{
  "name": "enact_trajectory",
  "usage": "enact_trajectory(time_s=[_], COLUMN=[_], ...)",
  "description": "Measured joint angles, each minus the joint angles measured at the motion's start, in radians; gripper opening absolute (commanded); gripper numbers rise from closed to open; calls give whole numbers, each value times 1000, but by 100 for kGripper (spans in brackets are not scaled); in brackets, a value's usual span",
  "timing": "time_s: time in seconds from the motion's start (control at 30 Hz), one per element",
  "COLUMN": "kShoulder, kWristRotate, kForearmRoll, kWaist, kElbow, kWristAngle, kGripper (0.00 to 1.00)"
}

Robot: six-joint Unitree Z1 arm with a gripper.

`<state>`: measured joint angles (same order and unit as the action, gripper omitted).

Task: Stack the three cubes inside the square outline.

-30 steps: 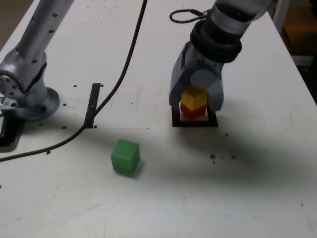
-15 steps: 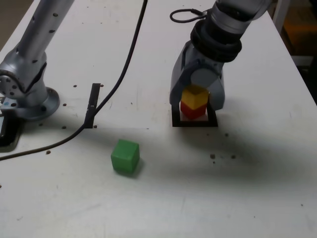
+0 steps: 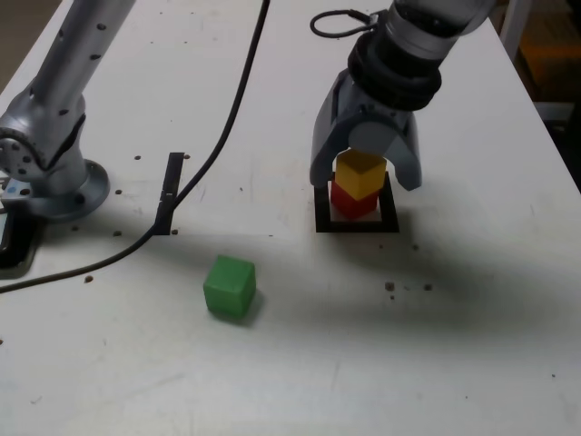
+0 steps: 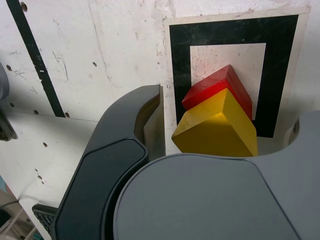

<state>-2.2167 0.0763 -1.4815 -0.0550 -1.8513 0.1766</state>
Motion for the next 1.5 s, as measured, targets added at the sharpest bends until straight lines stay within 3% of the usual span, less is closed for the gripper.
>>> enact_trajectory(time_s=[0.23, 0.47, 0.6, 0.77, 0.87, 1.1, 1.27, 1.37, 1.5], kShoulder=[79, 223, 313, 387, 395, 407, 408, 415, 416], kWristRotate=[37, 82, 141, 198, 266, 406, 409, 409, 409], kForearmRoll=[-31, -81, -87, -103, -120, -123, -104, -62, 6], kWaist=[-10, -63, -118, -215, -288, -430, -460, -489, -518], kElbow=[-6, -10, 47, 107, 123, 135, 204, 284, 362], kWristAngle=[-56, -153, -162, -132, -99, -64, 37, 129, 197], kGripper=[100, 100, 100, 100, 100, 99, 98, 98, 99])
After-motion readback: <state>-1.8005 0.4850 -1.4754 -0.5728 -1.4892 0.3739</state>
